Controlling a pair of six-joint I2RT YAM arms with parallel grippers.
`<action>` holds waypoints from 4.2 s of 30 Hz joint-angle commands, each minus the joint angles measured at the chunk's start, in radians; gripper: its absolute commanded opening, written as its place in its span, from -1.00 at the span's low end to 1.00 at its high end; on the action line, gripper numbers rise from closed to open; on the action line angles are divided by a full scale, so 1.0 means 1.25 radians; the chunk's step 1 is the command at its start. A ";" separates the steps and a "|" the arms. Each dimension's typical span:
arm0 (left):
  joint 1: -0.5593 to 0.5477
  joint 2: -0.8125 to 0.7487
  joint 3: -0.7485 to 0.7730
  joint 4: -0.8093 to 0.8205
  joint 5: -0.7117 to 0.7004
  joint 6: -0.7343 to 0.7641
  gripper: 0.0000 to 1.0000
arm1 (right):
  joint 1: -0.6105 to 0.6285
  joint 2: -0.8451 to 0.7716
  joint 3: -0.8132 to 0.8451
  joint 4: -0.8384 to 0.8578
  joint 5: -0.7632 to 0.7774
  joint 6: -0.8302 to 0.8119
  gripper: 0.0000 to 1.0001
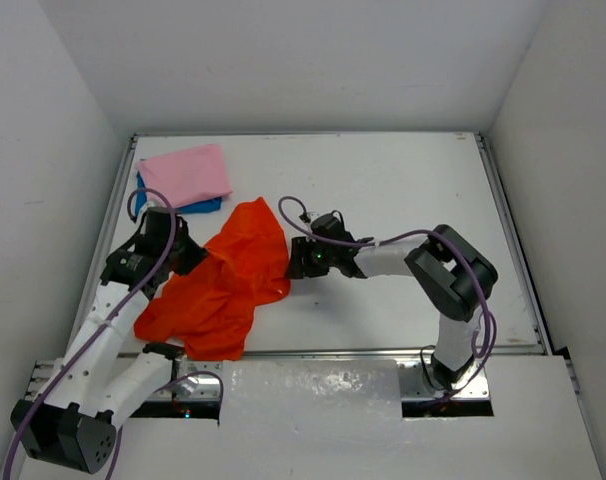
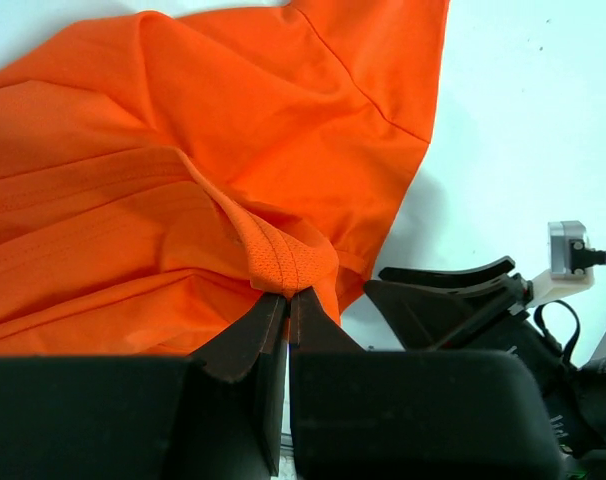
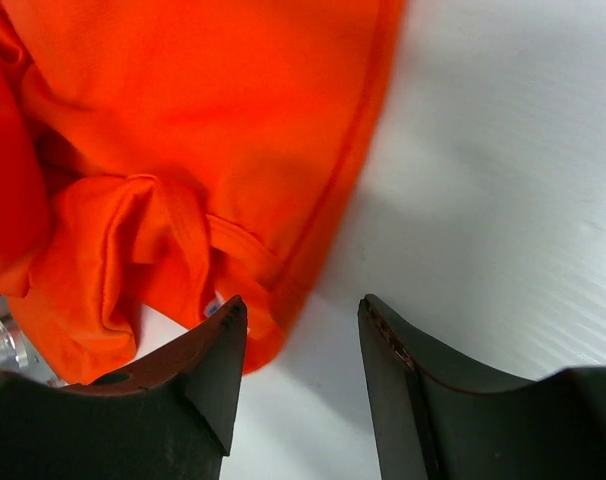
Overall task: Fold and stack the t-shirts
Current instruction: Flatten out the tshirt
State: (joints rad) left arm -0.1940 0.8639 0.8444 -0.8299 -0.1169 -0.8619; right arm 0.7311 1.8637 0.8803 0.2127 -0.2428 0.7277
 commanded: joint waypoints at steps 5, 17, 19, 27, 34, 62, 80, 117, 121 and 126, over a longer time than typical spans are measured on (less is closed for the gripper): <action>0.012 0.000 0.025 0.010 -0.010 0.010 -1.00 | 0.070 0.050 0.038 0.005 0.052 0.017 -0.14; 0.012 0.032 0.046 0.076 -0.002 0.007 -1.00 | 0.039 -0.010 0.117 -0.290 0.334 -0.063 -1.00; 0.012 0.044 0.036 0.159 0.014 0.008 -1.00 | -0.074 -0.045 0.117 -0.325 0.310 -0.065 -1.00; 0.013 0.159 0.047 0.312 0.063 0.021 -1.00 | -0.348 0.014 0.327 -0.511 0.169 -0.197 -1.00; 0.012 0.216 -0.036 0.377 0.090 0.027 -1.00 | -0.422 0.180 0.572 -0.602 0.101 -0.307 -1.00; -0.003 0.186 -0.050 0.379 0.132 0.131 -1.00 | -0.212 -0.478 0.061 -0.842 0.366 0.238 0.33; -0.017 0.170 -0.057 0.358 0.138 0.136 -1.00 | 0.090 -0.422 -0.061 -0.775 0.511 0.699 0.22; -0.031 0.205 -0.053 0.363 0.122 0.152 -1.00 | 0.242 -0.404 -0.223 -0.598 0.555 0.824 -0.07; -0.031 0.205 -0.059 0.364 0.118 0.147 -1.00 | 0.254 -0.387 -0.211 -0.605 0.534 0.835 -0.07; -0.033 0.206 -0.058 0.368 0.117 0.145 -1.00 | 0.279 -0.353 -0.159 -0.695 0.519 0.852 -0.07</action>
State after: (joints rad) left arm -0.2237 1.1213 0.7525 -0.4072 0.0391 -0.6853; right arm 1.0584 1.4082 0.6216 -0.5846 0.4084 1.7607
